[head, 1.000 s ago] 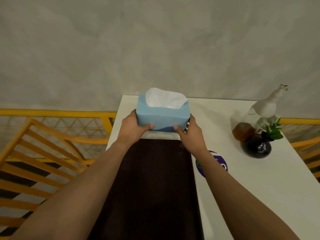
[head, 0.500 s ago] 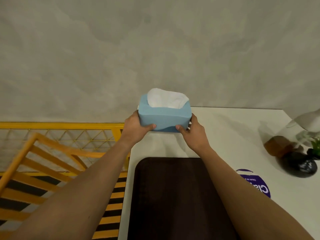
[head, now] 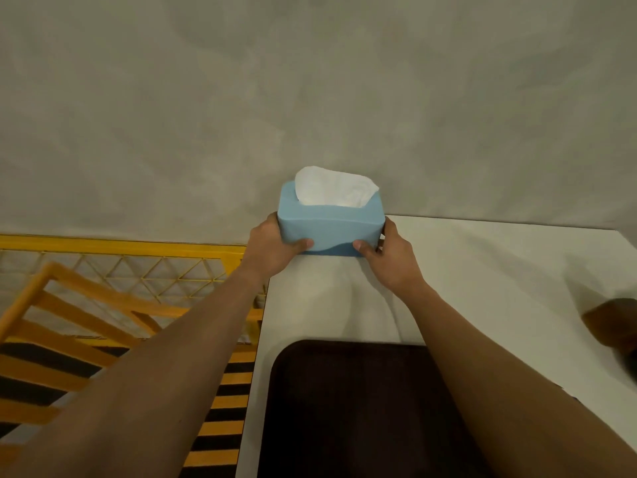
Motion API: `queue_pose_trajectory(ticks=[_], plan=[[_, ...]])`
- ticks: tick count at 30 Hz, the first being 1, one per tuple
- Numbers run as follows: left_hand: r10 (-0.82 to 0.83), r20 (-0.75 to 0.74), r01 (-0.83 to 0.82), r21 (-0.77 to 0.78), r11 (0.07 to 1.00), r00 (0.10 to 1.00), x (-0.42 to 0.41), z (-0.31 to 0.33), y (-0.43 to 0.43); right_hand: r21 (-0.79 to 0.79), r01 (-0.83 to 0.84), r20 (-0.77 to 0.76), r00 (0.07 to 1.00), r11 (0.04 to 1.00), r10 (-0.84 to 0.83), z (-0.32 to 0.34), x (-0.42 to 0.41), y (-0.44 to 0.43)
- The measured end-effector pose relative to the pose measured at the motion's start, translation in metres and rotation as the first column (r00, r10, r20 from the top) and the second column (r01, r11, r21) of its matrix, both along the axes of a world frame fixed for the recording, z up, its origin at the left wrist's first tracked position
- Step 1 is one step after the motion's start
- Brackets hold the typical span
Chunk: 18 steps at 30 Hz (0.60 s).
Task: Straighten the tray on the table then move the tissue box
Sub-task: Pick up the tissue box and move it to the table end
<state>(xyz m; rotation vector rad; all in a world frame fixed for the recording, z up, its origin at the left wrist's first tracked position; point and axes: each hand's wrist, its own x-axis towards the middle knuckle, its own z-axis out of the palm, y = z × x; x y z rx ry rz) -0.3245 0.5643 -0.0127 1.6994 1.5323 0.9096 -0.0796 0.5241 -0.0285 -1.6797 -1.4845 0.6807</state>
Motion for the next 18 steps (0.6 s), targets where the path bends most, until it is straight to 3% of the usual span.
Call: queue_pose_trajectory(ticks=[18], plan=[[0.013,0.018,-0.013,0.023,1.000,1.000,0.002,-0.009,0.005,-0.018,-0.045,0.018,0.999,0.999,0.045,-0.008,0.003,0.008]])
